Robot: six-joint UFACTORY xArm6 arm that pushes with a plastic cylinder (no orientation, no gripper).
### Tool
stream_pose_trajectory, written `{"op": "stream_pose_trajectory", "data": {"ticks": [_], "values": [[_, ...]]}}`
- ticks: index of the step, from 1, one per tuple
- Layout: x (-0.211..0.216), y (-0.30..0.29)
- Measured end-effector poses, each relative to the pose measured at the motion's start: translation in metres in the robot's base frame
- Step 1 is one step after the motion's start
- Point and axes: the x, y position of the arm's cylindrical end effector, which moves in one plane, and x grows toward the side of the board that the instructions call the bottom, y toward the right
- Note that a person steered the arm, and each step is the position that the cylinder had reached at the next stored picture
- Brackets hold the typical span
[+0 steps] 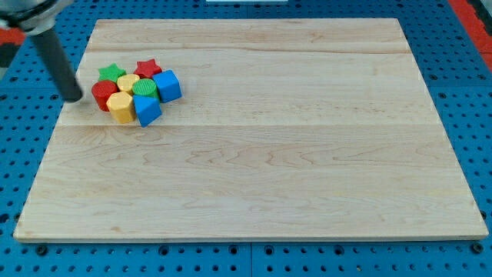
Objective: Move the red star to the top right of the green star
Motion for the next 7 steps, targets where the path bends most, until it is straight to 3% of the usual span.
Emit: {"op": "stream_pose_trajectory", "data": {"ticks": [1, 2, 4, 6, 7], "values": [[0.043, 0.026], [0.044, 0.061], [-0.010, 0.066], [-0.011, 0.083], [-0.011, 0.135]]}}
